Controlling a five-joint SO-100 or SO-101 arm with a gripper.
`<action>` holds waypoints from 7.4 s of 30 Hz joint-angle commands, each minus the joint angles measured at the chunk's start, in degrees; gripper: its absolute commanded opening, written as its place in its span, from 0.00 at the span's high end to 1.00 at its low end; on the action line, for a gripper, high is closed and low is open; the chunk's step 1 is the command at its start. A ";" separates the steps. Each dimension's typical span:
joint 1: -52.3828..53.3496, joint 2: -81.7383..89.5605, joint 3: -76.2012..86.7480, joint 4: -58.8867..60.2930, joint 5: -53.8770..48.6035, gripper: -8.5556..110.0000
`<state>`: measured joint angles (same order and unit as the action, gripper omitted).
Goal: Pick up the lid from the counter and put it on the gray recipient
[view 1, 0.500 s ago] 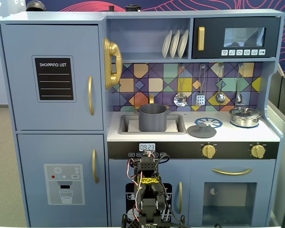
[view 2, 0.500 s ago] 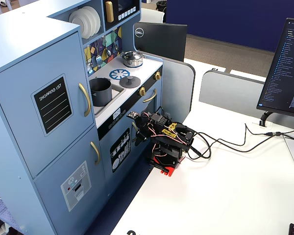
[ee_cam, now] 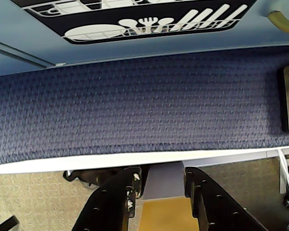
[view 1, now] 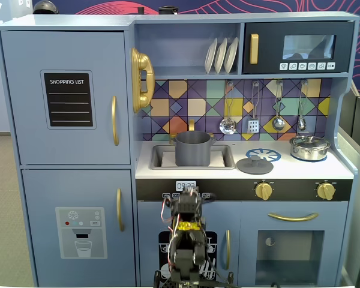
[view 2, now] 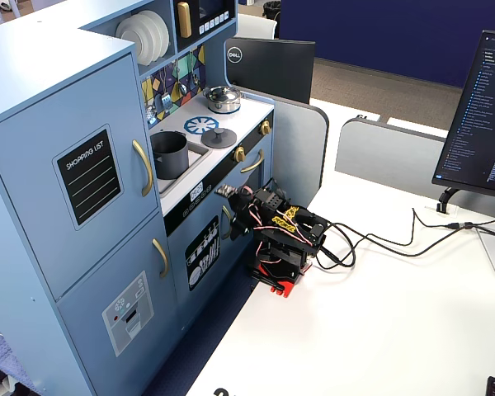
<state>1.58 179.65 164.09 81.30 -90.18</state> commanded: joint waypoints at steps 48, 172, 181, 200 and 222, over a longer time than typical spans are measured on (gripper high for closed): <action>34.19 -57.39 -31.82 -102.48 -0.53 0.69; 1.14 -58.36 -52.12 -78.31 -1.67 0.82; 0.53 -45.88 -52.56 -58.97 -0.26 0.73; 0.44 -11.60 -13.54 -30.59 -0.97 0.93; -2.90 2.37 7.82 6.42 2.46 0.93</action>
<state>-1.85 182.02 171.74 77.96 -91.23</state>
